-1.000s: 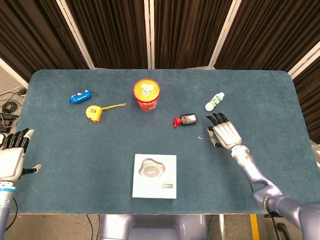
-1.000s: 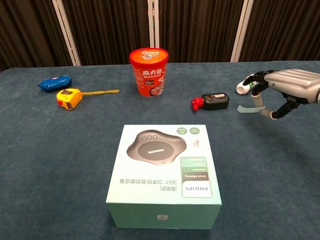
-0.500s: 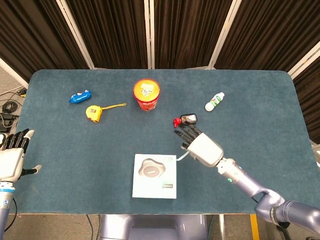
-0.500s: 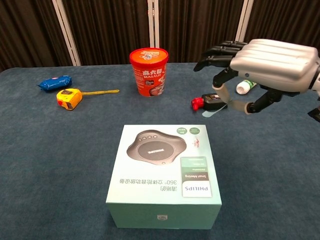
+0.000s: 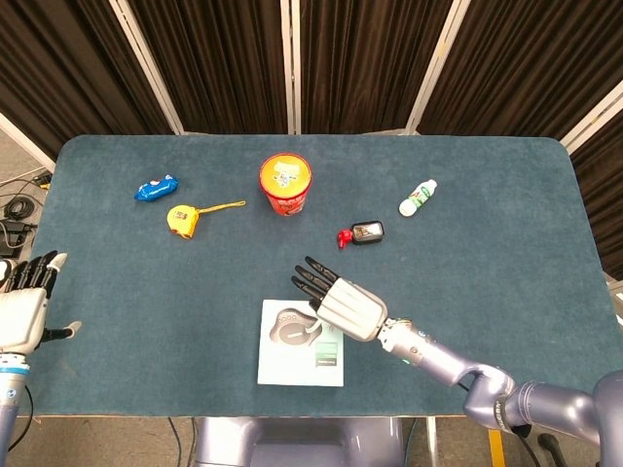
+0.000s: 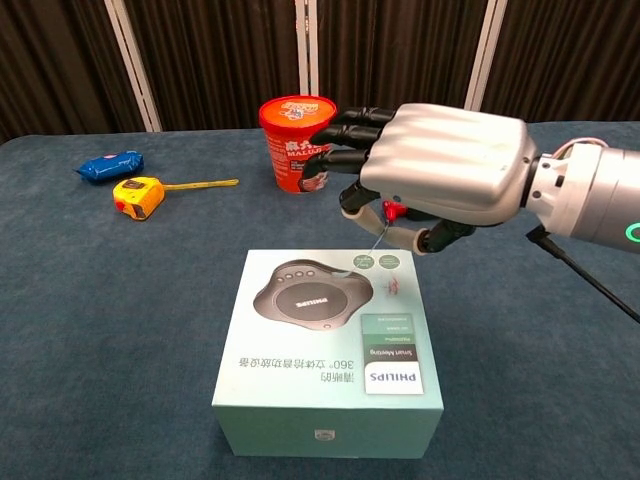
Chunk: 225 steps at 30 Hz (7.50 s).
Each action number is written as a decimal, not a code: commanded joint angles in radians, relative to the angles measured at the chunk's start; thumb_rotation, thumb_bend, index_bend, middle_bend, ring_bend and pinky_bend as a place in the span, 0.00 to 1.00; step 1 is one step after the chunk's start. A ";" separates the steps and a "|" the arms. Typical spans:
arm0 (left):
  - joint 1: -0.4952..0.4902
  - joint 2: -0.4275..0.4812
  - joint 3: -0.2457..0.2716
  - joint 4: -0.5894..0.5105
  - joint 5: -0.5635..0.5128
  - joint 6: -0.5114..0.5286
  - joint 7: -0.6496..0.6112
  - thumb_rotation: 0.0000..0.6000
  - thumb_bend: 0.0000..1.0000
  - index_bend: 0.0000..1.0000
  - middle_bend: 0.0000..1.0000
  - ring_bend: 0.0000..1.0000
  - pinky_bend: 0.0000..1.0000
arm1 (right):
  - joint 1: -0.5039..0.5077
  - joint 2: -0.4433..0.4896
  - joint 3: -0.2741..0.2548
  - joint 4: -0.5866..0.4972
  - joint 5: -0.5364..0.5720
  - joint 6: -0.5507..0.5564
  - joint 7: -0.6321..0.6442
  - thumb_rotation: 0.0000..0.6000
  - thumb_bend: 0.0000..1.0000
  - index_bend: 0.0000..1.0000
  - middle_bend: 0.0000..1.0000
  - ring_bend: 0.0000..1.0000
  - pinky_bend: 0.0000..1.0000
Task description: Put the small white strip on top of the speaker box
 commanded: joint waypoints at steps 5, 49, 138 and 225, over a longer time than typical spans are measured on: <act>-0.005 0.009 0.004 0.003 -0.001 -0.017 -0.008 1.00 0.00 0.00 0.00 0.00 0.00 | -0.022 0.042 -0.017 -0.066 0.044 -0.031 -0.048 1.00 0.36 0.11 0.02 0.00 0.00; -0.588 0.012 -0.093 -0.205 0.292 -0.613 -0.378 1.00 1.00 0.33 0.00 0.00 0.00 | -0.574 0.343 -0.022 -0.106 0.361 0.474 0.387 1.00 0.13 0.04 0.00 0.00 0.00; -0.792 -0.325 0.032 -0.143 -0.064 -0.573 0.157 1.00 1.00 0.35 0.00 0.00 0.00 | -0.641 0.392 0.065 -0.147 0.359 0.415 0.410 1.00 0.00 0.03 0.00 0.00 0.00; -0.781 -0.327 0.050 -0.148 -0.050 -0.554 0.130 1.00 1.00 0.38 0.00 0.00 0.00 | -0.648 0.408 0.084 -0.150 0.373 0.404 0.447 1.00 0.00 0.06 0.00 0.00 0.00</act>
